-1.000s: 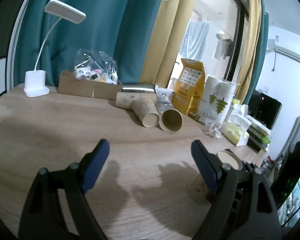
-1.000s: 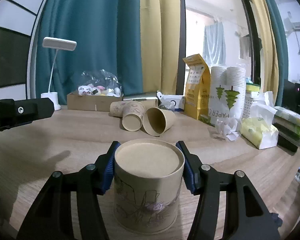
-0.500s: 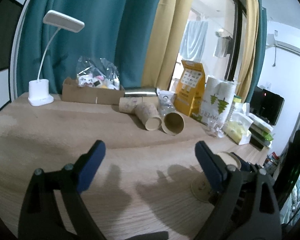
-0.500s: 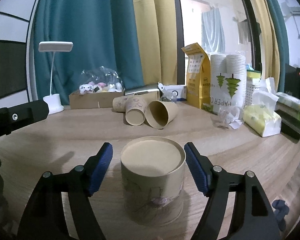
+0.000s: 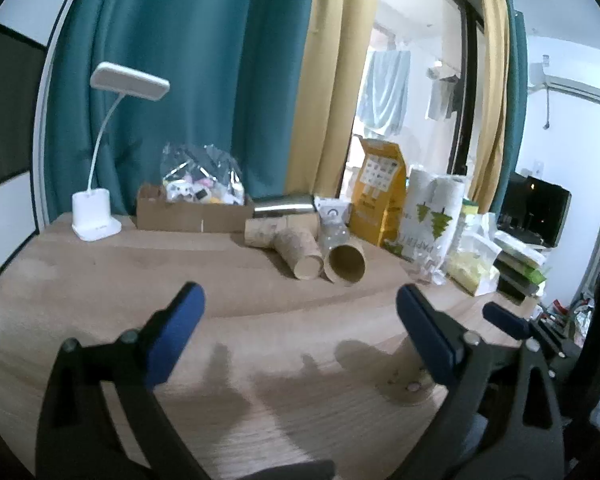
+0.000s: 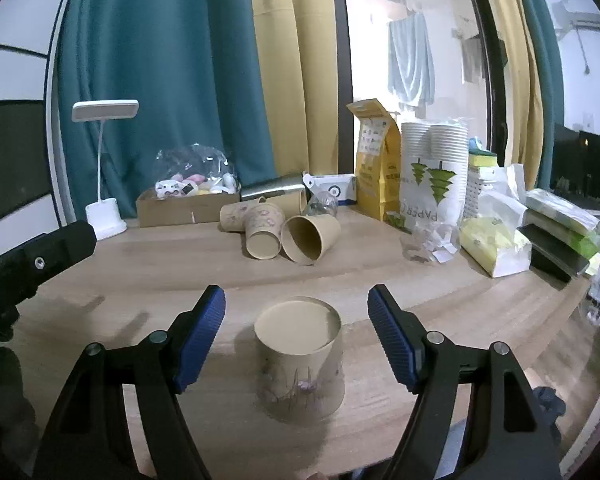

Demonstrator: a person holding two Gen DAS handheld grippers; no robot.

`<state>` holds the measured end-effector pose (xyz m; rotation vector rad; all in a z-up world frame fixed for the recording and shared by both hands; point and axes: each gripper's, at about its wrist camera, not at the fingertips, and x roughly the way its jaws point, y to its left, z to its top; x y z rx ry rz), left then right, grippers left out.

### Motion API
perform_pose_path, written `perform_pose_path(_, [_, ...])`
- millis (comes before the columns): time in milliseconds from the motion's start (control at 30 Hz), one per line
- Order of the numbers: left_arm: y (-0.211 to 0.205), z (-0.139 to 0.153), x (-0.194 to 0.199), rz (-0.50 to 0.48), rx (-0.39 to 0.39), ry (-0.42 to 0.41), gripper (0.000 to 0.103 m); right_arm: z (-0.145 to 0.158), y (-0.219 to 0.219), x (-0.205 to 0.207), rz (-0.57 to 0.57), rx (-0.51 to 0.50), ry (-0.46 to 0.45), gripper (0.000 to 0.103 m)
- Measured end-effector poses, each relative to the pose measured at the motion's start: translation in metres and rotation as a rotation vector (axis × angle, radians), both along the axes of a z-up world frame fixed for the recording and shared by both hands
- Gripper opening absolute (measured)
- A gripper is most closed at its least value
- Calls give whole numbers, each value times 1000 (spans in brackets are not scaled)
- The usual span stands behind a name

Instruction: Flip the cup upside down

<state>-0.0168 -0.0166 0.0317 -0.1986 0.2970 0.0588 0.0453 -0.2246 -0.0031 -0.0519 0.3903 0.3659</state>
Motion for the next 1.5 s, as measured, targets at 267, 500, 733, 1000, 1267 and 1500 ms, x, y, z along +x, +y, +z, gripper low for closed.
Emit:
perform_pose_path(267, [-9,25,-13,-17,43,0,98,36,-13,-20,5,38,32,77])
perform_pose_path(500, [-21,47,-28,30,102,7,98,62,-17,-46,10,44,-17,77])
perform_pose_path(733, [-29,59,-43,33,139,-12,103,69,-28,-54,1,69,-11,80])
perform_pose_path(1000, [-26,61,-44,49,127,1,103,71,-34,-55,-7,78,-12,80])
perform_pose_path(1267, [-25,60,-43,41,118,10,103,68,-34,-52,-13,83,4,80])
perform_pose_path(1500, [-25,61,-45,36,121,10,103,67,-33,-53,-15,84,7,80])
